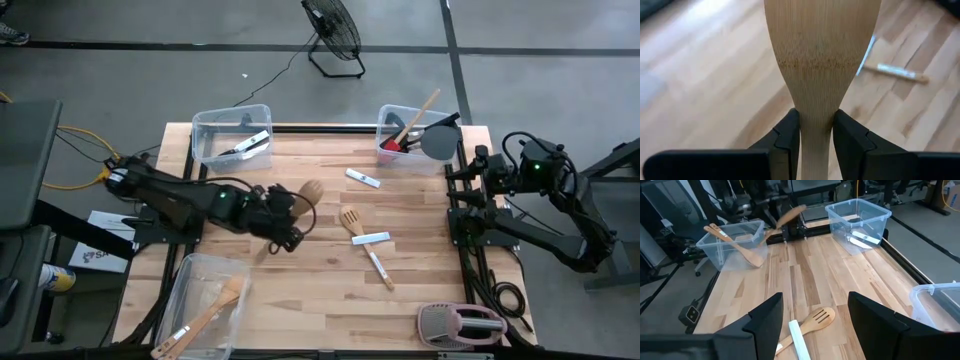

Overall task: Pick & Place Kitchen Items
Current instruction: Put the brown serving spoon into the bottom transparent bin

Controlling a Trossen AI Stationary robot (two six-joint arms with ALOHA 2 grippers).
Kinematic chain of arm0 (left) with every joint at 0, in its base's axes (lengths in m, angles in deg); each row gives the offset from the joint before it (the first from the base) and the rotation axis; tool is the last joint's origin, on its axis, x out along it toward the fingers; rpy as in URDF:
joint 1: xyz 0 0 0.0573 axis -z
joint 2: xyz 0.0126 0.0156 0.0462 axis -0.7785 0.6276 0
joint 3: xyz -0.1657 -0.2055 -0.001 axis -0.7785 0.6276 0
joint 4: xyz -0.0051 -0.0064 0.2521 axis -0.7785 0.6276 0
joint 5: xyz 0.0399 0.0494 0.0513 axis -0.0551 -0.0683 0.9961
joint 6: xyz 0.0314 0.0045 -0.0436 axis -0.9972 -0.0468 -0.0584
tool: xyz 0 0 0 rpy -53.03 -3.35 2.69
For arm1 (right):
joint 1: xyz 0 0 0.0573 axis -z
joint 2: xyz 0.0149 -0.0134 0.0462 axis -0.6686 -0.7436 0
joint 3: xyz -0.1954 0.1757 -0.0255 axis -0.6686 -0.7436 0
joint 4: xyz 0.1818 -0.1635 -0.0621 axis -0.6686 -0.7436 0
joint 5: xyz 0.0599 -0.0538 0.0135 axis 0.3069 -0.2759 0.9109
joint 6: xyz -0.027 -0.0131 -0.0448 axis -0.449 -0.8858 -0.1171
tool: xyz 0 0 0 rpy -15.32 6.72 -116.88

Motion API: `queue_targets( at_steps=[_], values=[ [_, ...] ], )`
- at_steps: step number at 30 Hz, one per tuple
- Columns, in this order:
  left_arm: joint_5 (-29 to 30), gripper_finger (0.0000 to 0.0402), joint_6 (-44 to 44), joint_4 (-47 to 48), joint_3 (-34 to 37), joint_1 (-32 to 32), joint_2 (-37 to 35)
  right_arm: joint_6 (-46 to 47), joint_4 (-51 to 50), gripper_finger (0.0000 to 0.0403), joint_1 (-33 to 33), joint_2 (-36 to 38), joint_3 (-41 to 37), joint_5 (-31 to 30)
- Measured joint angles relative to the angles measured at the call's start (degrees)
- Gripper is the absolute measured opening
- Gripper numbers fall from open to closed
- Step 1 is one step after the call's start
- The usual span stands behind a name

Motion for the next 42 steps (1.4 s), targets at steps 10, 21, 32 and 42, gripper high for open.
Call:
queue_targets(
  at_steps=[10,21,32,42],
  values=[
    [14.8,0.0086,-4.9,0.3,0.2,6.2,-5.8,0.0,0.0,0.0215,0.0,0.0,0.0,-0.1],
    [19.6,0.0086,1.5,3.2,0.1,12.8,-10.9,0.0,0.0,0.0215,0.0,0.0,0.0,-0.1],
    [5.0,0.0086,11.3,20.4,-11.8,12.6,-11.3,0.0,0.0,0.0215,0.0,0.0,0.0,-0.1],
    [-20.5,0.0086,26.5,25.2,-10.1,15.1,-10.9,0.0,0.0,0.0215,0.0,0.0,0.0,-0.1]
  ],
)
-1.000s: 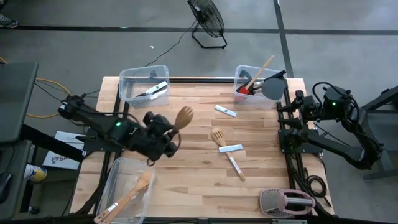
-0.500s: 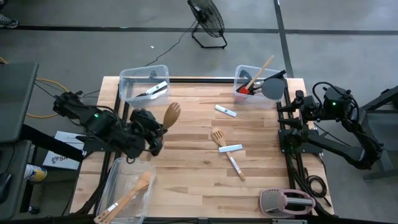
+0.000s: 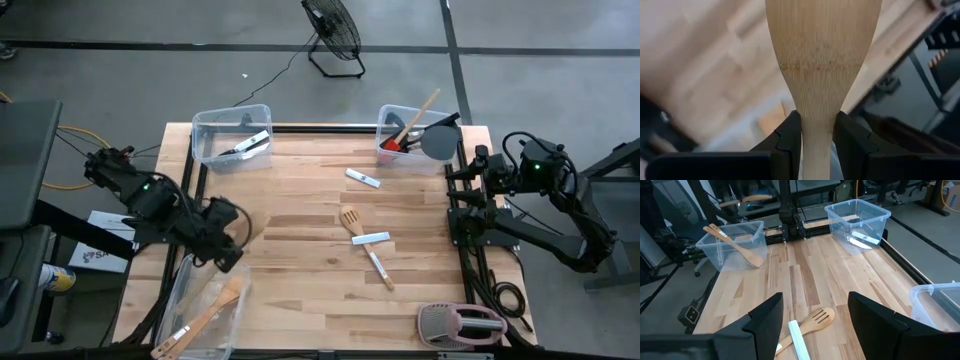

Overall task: Pick & Place Kitchen Items
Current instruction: Put the brown serving spoon into the bottom transparent bin

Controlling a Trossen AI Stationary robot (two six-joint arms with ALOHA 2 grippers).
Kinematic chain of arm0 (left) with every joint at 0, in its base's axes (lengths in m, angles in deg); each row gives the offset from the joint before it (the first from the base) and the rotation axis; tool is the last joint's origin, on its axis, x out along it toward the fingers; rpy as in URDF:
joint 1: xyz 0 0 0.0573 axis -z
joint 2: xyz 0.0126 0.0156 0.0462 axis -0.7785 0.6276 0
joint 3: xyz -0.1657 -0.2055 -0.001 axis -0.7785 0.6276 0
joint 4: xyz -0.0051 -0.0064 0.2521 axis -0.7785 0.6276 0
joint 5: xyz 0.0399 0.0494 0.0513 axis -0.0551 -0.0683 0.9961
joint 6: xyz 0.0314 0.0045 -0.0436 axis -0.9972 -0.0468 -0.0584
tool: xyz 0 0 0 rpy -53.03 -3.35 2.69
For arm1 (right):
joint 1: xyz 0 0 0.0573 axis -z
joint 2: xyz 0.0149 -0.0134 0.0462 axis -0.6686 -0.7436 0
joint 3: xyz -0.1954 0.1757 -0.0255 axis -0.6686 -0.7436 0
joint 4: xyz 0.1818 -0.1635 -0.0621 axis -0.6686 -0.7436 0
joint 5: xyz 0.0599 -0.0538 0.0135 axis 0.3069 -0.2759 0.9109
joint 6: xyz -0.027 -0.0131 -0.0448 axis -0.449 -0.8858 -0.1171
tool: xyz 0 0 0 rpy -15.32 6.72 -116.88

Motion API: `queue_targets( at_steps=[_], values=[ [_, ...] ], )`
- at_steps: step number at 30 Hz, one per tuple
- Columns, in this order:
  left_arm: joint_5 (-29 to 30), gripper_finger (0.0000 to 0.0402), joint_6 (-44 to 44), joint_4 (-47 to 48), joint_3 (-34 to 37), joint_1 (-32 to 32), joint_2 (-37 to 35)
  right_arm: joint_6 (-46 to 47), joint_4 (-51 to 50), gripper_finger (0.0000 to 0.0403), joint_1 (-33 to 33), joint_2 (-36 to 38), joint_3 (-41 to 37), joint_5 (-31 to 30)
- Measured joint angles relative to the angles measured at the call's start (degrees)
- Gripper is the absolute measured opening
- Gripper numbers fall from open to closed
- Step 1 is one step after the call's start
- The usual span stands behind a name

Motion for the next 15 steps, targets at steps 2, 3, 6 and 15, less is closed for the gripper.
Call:
queue_targets(
  at_steps=[2,3,6,15],
  values=[
    [-3.1,0.0086,3.7,-0.2,0.4,1.1,0.0,0.0,0.0,0.0215,0.0,0.0,0.0,0.0],
    [-4.7,0.0086,5.6,-0.5,0.6,1.6,0.1,0.0,0.0,0.0215,0.0,0.0,0.0,0.0],
    [-9.5,0.0085,10.9,-1.0,0.9,3.0,1.0,0.0,0.0,0.0215,0.0,0.0,0.0,0.0],
    [-24.2,0.0084,25.2,-1.4,0.9,7.0,4.0,0.0,0.0,0.0215,0.0,0.0,0.0,0.0]
  ],
)
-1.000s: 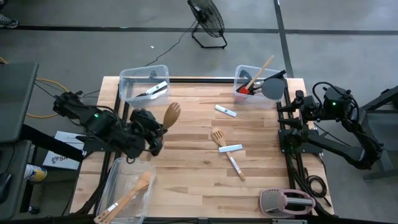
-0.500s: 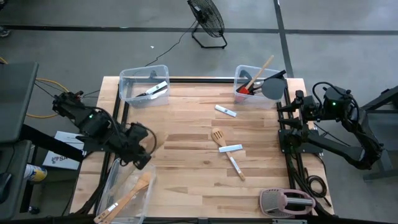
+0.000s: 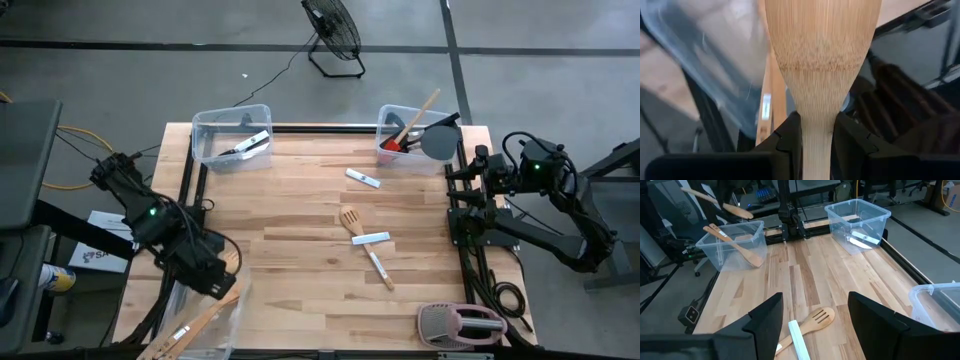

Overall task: Pick & Place Kitchen Items
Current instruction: Put the brown serving spoon into the bottom transparent bin

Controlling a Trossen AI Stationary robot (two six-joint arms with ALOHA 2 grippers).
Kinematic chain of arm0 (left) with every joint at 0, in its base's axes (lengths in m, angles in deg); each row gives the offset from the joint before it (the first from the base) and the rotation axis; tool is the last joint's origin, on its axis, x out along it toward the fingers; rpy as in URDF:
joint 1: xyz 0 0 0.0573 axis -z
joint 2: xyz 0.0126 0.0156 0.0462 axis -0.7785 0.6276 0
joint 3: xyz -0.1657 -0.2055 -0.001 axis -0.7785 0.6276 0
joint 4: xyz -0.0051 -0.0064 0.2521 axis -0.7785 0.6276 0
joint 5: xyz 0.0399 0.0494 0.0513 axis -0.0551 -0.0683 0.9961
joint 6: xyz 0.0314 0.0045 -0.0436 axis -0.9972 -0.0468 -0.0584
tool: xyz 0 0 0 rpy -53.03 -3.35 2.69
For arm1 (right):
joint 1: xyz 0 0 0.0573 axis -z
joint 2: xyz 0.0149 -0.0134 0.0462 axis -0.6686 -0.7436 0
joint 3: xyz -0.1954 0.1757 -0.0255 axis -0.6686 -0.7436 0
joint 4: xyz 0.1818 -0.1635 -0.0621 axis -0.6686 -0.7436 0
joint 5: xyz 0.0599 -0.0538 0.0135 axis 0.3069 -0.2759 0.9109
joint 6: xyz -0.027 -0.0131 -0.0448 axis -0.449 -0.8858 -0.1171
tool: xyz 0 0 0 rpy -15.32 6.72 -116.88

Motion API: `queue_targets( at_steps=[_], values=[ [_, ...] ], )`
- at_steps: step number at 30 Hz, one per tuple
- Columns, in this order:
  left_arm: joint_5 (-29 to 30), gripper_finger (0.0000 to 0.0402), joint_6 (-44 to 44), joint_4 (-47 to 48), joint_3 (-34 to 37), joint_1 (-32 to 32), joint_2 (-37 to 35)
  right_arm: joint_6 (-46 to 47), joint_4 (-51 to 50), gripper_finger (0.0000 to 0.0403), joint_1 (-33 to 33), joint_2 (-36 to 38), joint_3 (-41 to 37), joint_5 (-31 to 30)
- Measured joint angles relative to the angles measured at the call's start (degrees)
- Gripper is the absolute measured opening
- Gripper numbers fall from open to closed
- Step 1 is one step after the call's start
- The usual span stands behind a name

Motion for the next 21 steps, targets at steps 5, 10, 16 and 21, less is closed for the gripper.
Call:
queue_targets(
  at_steps=[5,10,16,21],
  values=[
    [-5.4,0.0084,3.3,1.2,0.0,0.3,2.4,0.0,0.0,0.0215,0.0,0.0,0.0,0.0],
    [-7.4,0.0084,4.6,3.6,0.0,0.2,4.4,0.0,0.0,0.0215,0.0,0.0,0.0,0.0],
    [-11.6,0.0084,5.5,4.8,0.0,0.2,7.3,0.0,0.0,0.0215,0.0,0.0,0.0,0.0],
    [-13.7,0.0084,3.1,4.4,0.3,0.2,9.7,0.0,0.0,0.0215,0.0,0.0,0.0,0.0]
  ],
)
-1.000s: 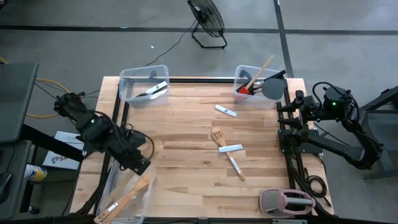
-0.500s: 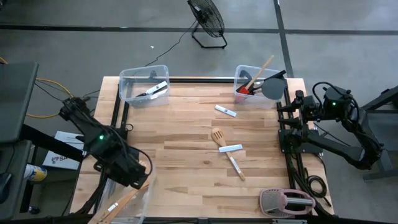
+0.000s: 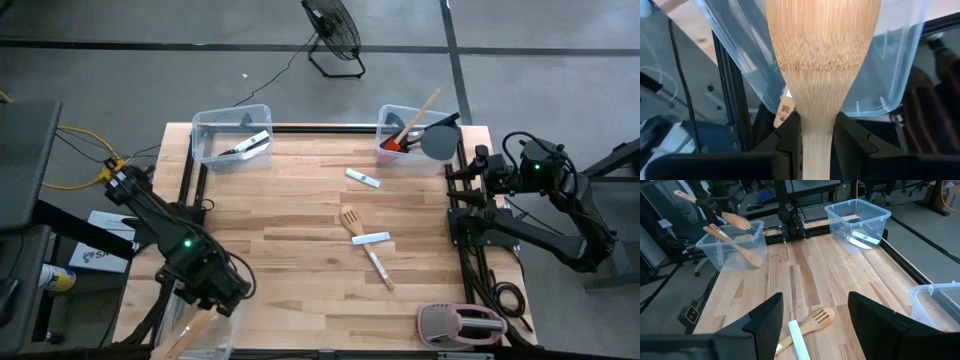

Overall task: Pick & Place Kitchen Items
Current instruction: Put the brown serving spoon into the bottom transparent bin

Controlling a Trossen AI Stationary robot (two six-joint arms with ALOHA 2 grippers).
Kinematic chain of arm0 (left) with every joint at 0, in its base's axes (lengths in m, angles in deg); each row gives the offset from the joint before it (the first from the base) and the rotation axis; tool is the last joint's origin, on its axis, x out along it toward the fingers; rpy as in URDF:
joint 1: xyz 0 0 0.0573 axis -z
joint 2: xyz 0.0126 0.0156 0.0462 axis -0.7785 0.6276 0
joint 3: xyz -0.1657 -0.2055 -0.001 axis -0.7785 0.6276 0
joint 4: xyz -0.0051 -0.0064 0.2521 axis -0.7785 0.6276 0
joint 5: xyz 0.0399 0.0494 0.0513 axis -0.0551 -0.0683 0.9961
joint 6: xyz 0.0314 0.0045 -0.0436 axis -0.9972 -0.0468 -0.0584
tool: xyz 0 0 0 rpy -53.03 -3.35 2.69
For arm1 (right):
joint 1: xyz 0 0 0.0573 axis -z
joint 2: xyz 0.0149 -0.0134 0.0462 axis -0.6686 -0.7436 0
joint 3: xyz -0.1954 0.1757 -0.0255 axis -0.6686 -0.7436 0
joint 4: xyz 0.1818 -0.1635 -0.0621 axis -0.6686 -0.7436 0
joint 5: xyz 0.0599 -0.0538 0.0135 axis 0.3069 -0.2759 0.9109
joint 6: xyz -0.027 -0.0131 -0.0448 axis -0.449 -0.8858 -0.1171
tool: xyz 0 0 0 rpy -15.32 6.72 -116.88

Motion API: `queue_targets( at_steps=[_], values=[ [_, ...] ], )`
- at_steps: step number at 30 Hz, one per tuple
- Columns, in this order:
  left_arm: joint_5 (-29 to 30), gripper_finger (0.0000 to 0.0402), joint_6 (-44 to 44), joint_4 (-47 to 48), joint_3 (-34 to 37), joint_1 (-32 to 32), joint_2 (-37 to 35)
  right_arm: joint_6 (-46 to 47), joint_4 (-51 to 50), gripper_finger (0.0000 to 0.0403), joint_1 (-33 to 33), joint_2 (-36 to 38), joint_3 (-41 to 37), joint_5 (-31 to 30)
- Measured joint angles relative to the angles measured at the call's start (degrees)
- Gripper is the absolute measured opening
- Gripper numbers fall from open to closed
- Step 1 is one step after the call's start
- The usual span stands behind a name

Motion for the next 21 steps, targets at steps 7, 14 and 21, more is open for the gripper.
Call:
queue_targets(
  at_steps=[7,14,21],
  values=[
    [-1.4,0.0084,-2.3,-5.2,6.4,-0.1,0.9,0.0,0.0,0.0215,0.0,0.0,0.0,0.1],
    [-1.4,0.0084,-3.1,-13.6,13.3,-0.2,0.8,0.0,0.0,0.0215,0.0,0.0,0.0,0.0],
    [-1.3,0.0084,-3.6,-18.1,19.2,-0.8,0.3,0.0,0.0,0.0215,0.0,0.0,0.0,0.0]
  ],
)
